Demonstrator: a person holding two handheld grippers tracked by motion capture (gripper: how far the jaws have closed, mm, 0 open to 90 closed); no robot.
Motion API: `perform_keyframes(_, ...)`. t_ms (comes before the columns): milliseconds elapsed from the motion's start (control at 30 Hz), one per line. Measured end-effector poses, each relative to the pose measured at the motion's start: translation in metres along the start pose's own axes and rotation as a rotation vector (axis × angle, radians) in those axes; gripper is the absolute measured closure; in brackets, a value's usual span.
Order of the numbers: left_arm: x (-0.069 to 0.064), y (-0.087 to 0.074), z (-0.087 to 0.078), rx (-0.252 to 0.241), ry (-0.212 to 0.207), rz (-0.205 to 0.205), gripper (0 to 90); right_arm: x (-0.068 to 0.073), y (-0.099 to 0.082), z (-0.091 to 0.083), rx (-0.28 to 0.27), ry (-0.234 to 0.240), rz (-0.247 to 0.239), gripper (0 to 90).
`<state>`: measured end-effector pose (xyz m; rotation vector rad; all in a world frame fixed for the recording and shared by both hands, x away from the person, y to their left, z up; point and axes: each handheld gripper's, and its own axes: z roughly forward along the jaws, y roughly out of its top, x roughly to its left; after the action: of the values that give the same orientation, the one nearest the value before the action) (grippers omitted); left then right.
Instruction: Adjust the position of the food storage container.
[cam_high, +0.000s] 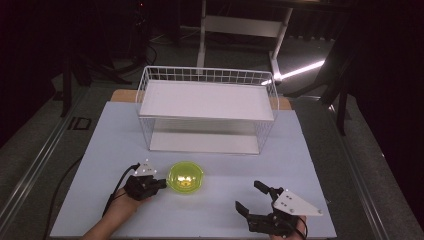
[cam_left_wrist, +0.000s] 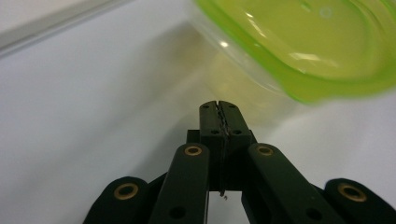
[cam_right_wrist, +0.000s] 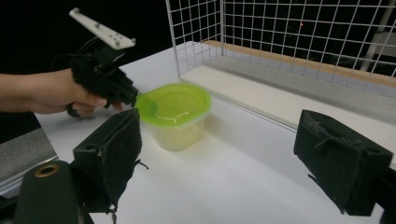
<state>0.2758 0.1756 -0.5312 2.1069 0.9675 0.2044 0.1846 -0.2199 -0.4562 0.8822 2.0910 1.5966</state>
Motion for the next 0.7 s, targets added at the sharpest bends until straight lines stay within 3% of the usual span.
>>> perform_keyframes(233,-0.007,0.005,0.007,-0.003,-0.012,0.021,90.0,0.000,-0.001,0.000,0.005,0.000,0.000,14.9)
perform_keyframes(333,-0.011,0.005,0.011,0.002,-0.029,0.013,90.0,0.000,0.000,0.000,0.004,0.001,0.001,14.9)
perform_keyframes(700,-0.028,0.014,0.027,0.021,-0.075,0.052,90.0,0.000,0.000,-0.001,0.005,0.000,-0.003,14.9)
